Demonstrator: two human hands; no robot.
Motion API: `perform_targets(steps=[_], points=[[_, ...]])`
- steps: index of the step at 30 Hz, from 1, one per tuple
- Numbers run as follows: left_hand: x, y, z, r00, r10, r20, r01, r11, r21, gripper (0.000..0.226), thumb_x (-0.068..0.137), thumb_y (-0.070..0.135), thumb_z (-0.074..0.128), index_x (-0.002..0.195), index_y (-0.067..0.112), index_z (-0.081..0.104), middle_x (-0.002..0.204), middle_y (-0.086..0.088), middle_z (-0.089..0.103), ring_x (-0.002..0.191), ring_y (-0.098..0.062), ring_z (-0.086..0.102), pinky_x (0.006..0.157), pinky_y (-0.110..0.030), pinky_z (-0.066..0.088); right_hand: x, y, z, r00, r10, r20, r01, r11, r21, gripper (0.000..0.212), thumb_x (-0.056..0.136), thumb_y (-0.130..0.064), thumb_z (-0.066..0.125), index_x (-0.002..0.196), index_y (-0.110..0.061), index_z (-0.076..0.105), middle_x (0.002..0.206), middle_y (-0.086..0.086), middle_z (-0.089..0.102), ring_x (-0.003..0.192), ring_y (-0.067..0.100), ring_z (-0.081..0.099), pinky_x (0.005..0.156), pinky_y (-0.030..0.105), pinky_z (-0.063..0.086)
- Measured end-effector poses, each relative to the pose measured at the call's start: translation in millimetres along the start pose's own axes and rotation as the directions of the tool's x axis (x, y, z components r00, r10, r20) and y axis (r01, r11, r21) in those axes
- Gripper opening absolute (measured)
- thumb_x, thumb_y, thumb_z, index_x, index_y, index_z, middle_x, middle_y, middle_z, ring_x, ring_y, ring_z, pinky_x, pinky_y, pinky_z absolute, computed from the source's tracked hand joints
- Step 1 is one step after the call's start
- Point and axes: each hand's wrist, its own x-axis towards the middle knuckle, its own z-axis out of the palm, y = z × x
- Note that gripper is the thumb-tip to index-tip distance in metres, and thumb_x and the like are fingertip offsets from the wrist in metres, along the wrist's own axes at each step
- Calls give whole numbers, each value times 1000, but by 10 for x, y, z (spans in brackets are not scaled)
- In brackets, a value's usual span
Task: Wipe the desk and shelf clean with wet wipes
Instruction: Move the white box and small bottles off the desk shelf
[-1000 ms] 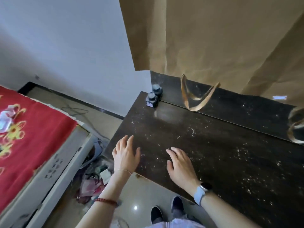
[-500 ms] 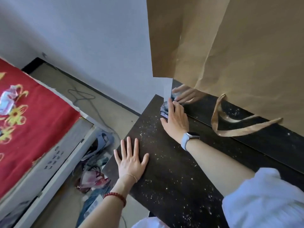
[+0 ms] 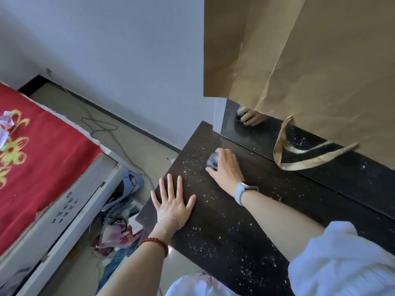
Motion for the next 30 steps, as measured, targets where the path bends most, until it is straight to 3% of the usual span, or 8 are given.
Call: perform_targets(steps=[4, 6, 10, 14, 17, 19, 24, 30], points=[[-31, 55, -124, 999, -1, 37, 0, 1000, 14, 71, 88, 62, 17, 142, 28, -14, 153, -1, -23, 138, -24, -25, 109, -55, -14, -707, 43, -110, 987, 139, -76, -121, 972, 204, 56, 83, -29, 65, 126, -7, 38, 124, 13, 44, 115, 27, 43, 96, 30, 36], [-144, 151, -220, 999, 28, -31, -28, 1000, -4, 65, 91, 52, 28, 144, 24, 3, 156, -6, -6, 142, -28, -10, 112, -56, -2, -1145, 81, -197, 965, 216, -149, -169, 946, 277, 59, 82, -28, 67, 130, -8, 37, 123, 11, 44, 114, 23, 45, 95, 26, 35], [-662, 503, -219, 956, 214, -200, -253, 947, -197, 50, 89, 33, 46, 136, 19, 34, 148, -9, 26, 137, -27, 20, 111, -47, 15, -2059, 234, -349, 872, 400, -280, -280, 880, 385, 61, 77, -22, 73, 128, -8, 41, 113, 7, 46, 104, 21, 52, 89, 22, 40], [-1322, 975, -27, 875, 419, -244, -478, 829, -291, 46, 88, 26, 52, 132, 17, 42, 140, -7, 40, 129, -28, 33, 106, -44, 26, -2958, 449, -479, 731, 592, -339, -419, 782, 462, 61, 77, -21, 73, 128, -8, 42, 111, 2, 44, 109, 21, 49, 91, 16, 33], [-1722, 1521, 149, 770, 603, -208, -638, 723, -265, 47, 87, 24, 53, 132, 16, 42, 138, -6, 43, 128, -27, 36, 105, -43, 28, -3533, 733, -666, 610, 702, -368, -502, 701, 506, 61, 79, -22, 71, 130, -8, 41, 118, 9, 48, 111, 20, 47, 90, 14, 30], [-2240, 2120, 350, 585, 793, -169, -805, 542, -242, 46, 87, 23, 53, 131, 16, 44, 136, -6, 45, 127, -26, 38, 104, -42, 29, -4204, 1119, -924, 443, 767, -463, -526, 641, 559, 61, 80, -22, 70, 131, -9, 40, 117, 7, 47, 107, 15, 45, 89, 12, 28], [-2339, 2324, 503, 514, 844, -152, -851, 480, -211, 45, 86, 20, 56, 128, 13, 47, 133, -10, 48, 123, -29, 42, 100, -43, 36, -4496, 1350, -964, 408, 819, -404, -542, 573, 615, 61, 81, -34, 66, 133, -22, 37, 120, -3, 42, 102, 4, 43, 87, 14, 34], [-3124, 3915, 819, 309, 936, -170, -933, 264, -243, 49, 84, 16, 57, 130, 9, 44, 132, -12, 46, 120, -32, 43, 101, -40, 35, -5278, 2528, -1721, 295, 813, -503, -509, 579, 637, 60, 81, -35, 65, 133, -22, 37, 129, 4, 43, 109, 9, 45, 91, 20, 36]])
